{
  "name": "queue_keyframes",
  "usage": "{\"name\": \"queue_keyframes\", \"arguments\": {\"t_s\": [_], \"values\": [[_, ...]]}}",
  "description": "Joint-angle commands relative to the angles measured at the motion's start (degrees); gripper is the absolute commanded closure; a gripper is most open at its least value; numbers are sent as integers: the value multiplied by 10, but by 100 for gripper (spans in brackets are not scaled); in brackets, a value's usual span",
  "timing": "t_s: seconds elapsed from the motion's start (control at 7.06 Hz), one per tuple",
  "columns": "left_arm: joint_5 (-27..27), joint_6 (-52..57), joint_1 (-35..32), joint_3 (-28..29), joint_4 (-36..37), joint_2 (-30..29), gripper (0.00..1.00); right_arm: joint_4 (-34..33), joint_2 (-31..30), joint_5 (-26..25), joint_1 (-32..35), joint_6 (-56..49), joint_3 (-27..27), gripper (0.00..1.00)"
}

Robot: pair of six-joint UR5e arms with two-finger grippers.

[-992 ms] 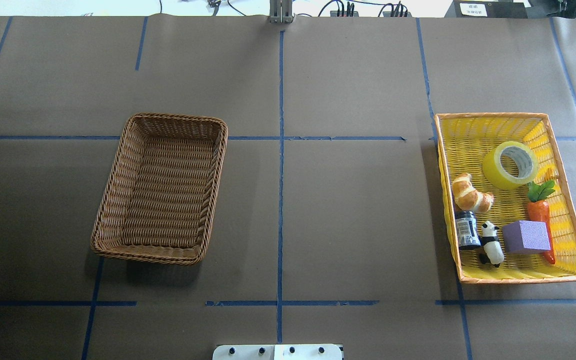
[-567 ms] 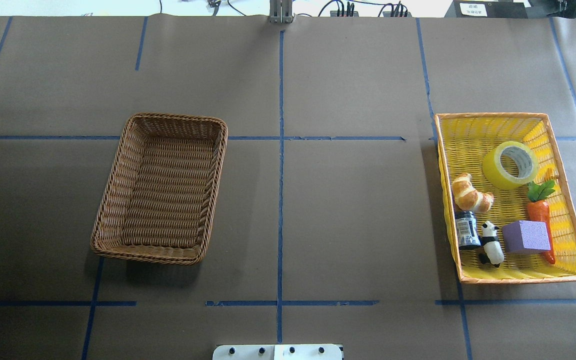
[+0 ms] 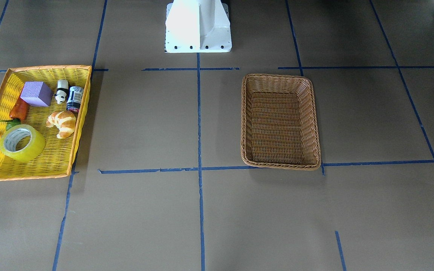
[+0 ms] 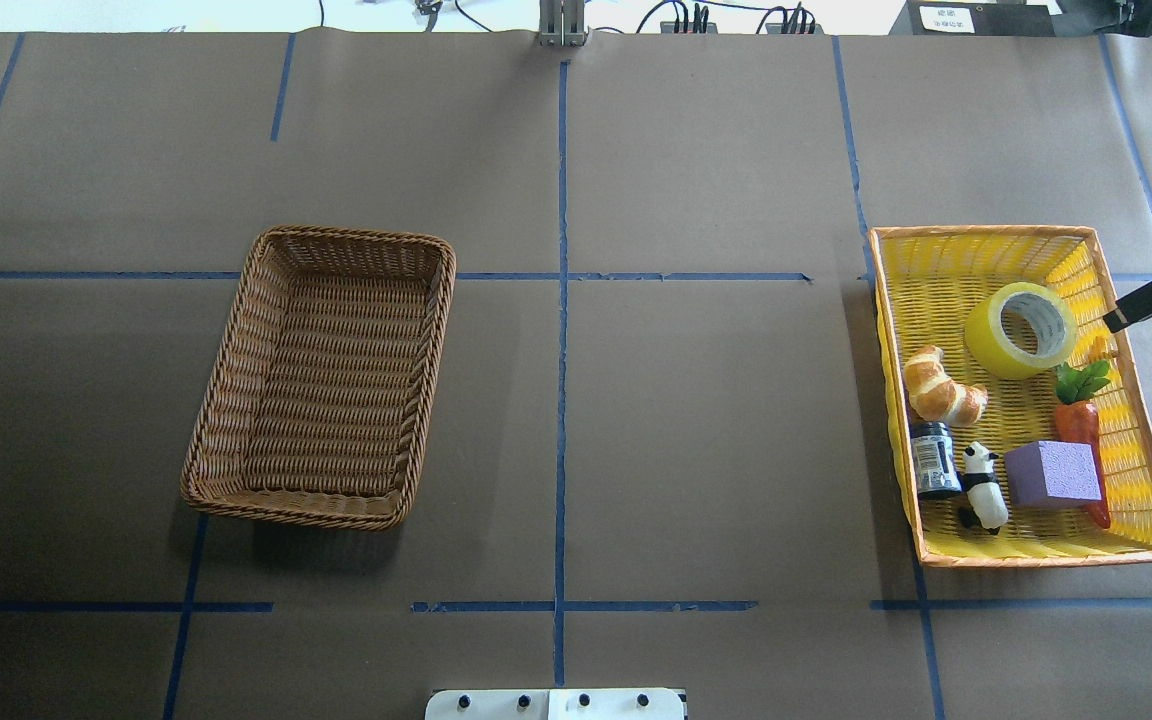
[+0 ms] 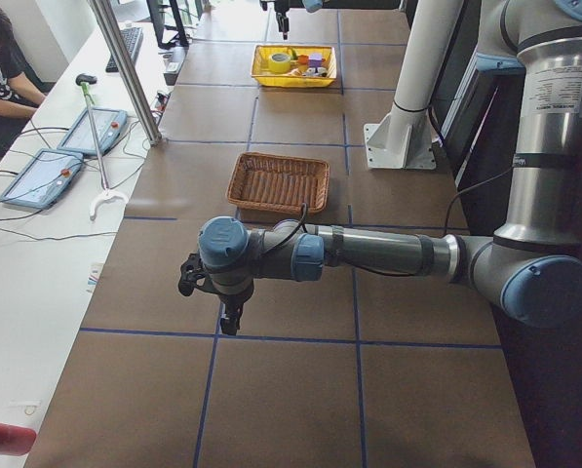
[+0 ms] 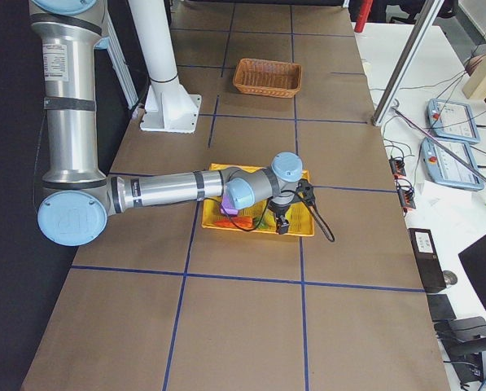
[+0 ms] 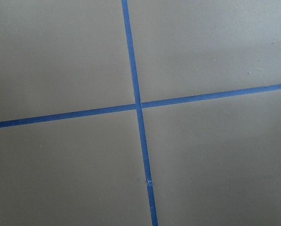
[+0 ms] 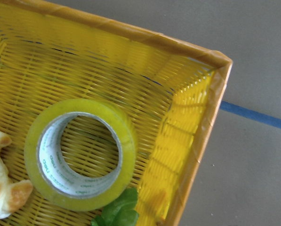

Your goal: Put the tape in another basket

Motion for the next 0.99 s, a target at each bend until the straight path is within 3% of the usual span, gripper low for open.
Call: {"name": "queue_keyframes", "arguments": {"t_s": [0.0, 0.57, 0.71, 0.85], "values": [[-1, -1, 0, -4, -1, 0, 0, 56, 2, -45, -36, 23, -8, 10], [-2, 0, 0, -5, -1, 0, 0, 103, 44, -54, -52, 24, -88, 11], [-2, 0, 0, -5, -1, 0, 0, 122, 45, -55, -62, 27, -101, 18], [-2, 0, 0, -6, -1, 0, 0, 122, 52, -56, -68, 27, -101, 33]]}}
